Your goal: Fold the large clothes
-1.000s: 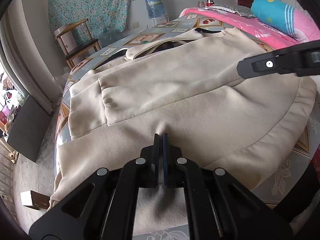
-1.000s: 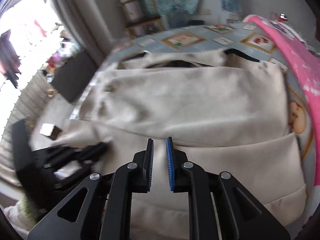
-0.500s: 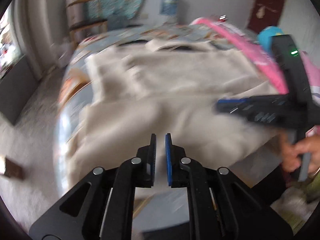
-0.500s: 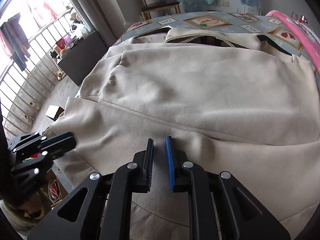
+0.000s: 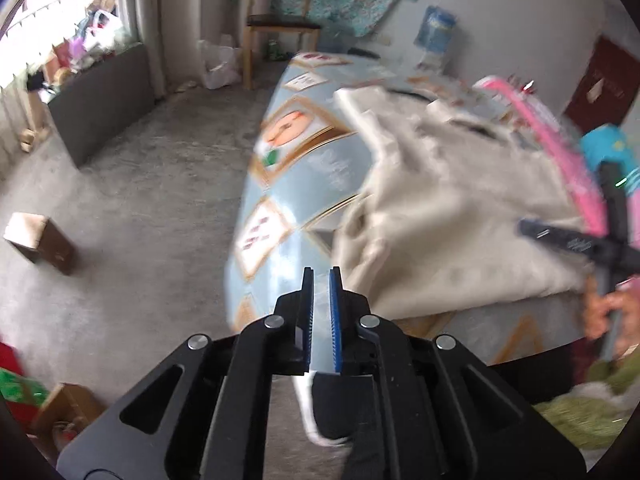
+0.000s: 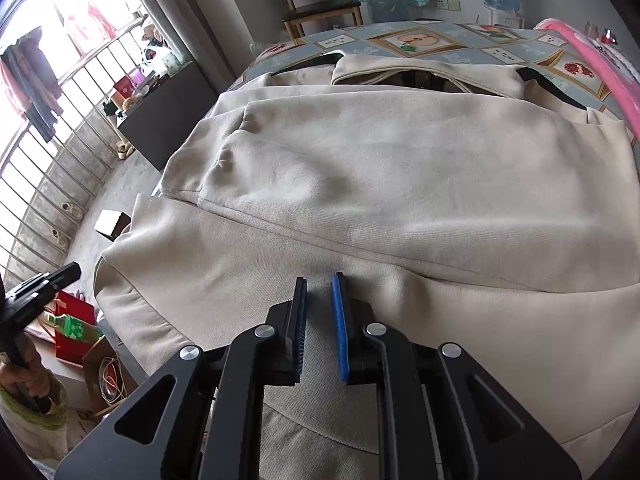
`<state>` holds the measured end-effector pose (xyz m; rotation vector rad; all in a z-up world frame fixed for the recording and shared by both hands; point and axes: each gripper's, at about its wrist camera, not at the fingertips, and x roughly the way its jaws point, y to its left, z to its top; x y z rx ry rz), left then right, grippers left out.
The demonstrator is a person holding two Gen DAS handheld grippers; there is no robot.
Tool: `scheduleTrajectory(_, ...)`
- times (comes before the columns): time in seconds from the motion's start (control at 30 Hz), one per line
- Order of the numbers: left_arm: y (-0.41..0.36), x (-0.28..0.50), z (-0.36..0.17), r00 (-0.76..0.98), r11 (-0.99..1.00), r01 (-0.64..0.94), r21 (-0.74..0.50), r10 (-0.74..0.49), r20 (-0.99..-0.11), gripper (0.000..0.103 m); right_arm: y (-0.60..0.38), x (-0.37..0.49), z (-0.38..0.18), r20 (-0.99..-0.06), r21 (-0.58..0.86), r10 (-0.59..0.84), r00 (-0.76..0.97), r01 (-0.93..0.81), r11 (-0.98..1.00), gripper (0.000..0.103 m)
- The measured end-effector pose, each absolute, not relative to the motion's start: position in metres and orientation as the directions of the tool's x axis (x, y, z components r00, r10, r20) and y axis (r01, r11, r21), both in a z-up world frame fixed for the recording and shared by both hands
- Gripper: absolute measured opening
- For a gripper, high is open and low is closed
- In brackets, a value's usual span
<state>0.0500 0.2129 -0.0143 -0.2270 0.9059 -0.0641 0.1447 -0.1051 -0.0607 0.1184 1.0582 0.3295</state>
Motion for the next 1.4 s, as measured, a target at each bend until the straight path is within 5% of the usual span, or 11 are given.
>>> scheduleTrajectory(0.07,0.207,0.057,-0.011,0.609,0.959,0.011,-0.282,-0.230,-0.759,0.012,-0.105,0.145,-0.061,-0.836,0.248,0.318,0.446,-0.210,0.946,0.013)
scheduleTrajectory(0.13,0.196,0.071,-0.014,0.581,0.955,0.030,-0.294,-0.256,-0.772,0.035,-0.103,0.145,-0.060,-0.839,0.242,0.314,0.445,-0.212,0.947,0.013)
scheduleTrajectory(0.27,0.184,0.097,-0.028,0.522,0.965,0.014,-0.263,-0.231,-0.821,0.047,-0.102,0.145,-0.059,-0.843,0.232,0.308,0.441,-0.219,0.948,0.013)
scheduleTrajectory(0.57,0.197,0.123,-0.046,0.402,0.885,0.076,-0.460,-0.449,-0.798,0.047,-0.101,0.145,-0.059,-0.844,0.225,0.304,0.442,-0.222,0.949,0.013)
scheduleTrajectory(0.87,0.202,0.136,-0.045,0.366,0.845,0.107,-0.524,-0.523,-0.769,0.045,-0.100,0.143,-0.059,-0.843,0.217,0.296,0.448,-0.219,0.951,0.013)
scheduleTrajectory(0.97,0.205,0.145,-0.055,0.353,0.852,0.071,-0.519,-0.508,-0.785,0.041,-0.100,0.143,-0.059,-0.844,0.216,0.295,0.447,-0.220,0.951,0.013)
scheduleTrajectory(1.03,0.203,0.146,-0.052,0.358,0.841,0.087,-0.534,-0.527,-0.771,0.022,-0.100,0.143,-0.058,-0.844,0.217,0.295,0.447,-0.218,0.951,0.013)
scheduleTrajectory(1.17,0.200,0.133,-0.029,0.400,0.759,0.208,-0.617,-0.642,-0.655,0.019,-0.100,0.143,-0.058,-0.844,0.214,0.293,0.449,-0.220,0.952,0.013)
scheduleTrajectory(1.3,0.200,0.144,-0.050,0.335,0.821,0.121,-0.558,-0.563,-0.756,0.026,-0.100,0.142,-0.057,-0.844,0.211,0.293,0.449,-0.223,0.952,0.013)
scheduleTrajectory(1.4,0.208,0.152,-0.065,0.325,0.790,0.069,-0.609,-0.595,-0.735,0.020,-0.100,0.142,-0.057,-0.843,0.216,0.295,0.450,-0.220,0.951,0.013)
